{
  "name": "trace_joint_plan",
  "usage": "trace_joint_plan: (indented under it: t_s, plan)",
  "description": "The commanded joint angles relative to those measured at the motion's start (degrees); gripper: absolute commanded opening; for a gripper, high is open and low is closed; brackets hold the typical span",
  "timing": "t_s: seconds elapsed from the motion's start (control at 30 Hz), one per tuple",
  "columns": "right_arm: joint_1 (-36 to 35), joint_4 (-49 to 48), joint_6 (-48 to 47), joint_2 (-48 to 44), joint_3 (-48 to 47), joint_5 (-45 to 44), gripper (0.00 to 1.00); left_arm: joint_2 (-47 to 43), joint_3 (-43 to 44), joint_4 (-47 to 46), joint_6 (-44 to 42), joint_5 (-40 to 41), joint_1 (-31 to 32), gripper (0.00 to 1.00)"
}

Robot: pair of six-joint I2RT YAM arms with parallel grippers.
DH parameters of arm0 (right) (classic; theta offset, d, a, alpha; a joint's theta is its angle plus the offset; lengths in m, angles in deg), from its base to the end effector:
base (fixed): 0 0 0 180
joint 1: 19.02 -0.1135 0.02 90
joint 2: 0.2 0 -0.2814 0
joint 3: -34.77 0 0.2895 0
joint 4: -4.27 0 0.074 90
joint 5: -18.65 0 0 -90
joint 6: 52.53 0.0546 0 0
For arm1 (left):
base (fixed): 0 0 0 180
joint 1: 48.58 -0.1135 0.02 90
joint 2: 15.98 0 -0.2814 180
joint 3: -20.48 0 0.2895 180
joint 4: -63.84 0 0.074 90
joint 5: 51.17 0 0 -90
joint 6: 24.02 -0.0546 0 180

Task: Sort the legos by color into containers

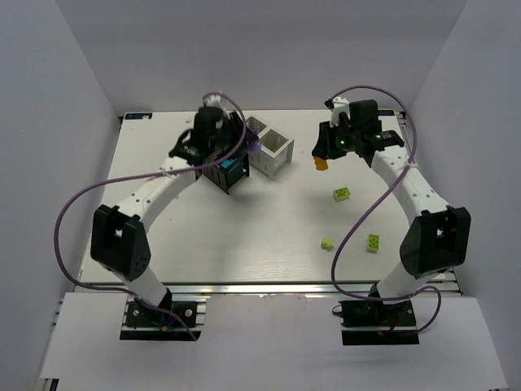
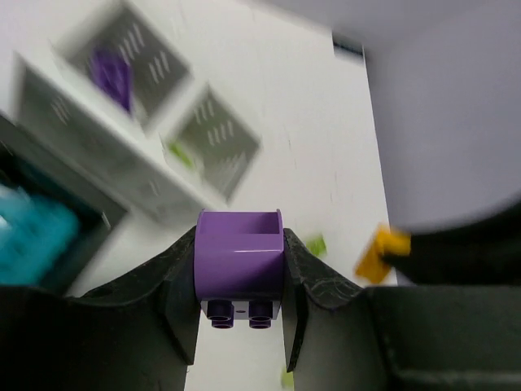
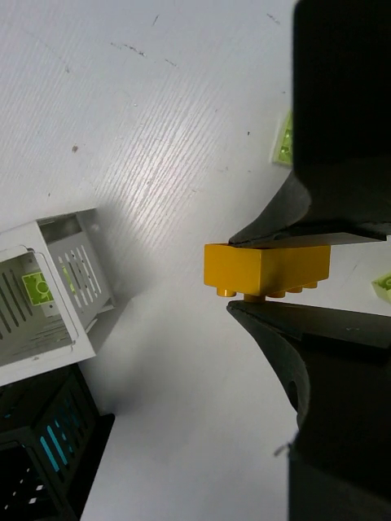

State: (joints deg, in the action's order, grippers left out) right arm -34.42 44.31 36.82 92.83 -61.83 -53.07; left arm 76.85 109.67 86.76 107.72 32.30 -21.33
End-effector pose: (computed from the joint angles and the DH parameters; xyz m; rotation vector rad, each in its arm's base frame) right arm 0.4052 0.1294 0.3377 -0.4854 2.1602 0.4950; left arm 0.3861 -0.2058 0.3188 -0.1953 2.1356 -0.8510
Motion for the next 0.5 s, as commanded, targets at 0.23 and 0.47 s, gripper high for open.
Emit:
trace_joint_plan:
  t_s: [0.23, 0.47]
  plan:
    - [-0.2, -7.1, -10.4, -10.1, 8.3, 6.8, 0.00, 19.8, 30.4, 12.7, -10.1, 15.4, -6.0, 0.00]
    - [-0.1, -8.8, -12.3, -12.3, 11.8, 7.2, 0.00, 30.1, 40.2, 10.8, -10.0, 14.1, -6.1, 0.00]
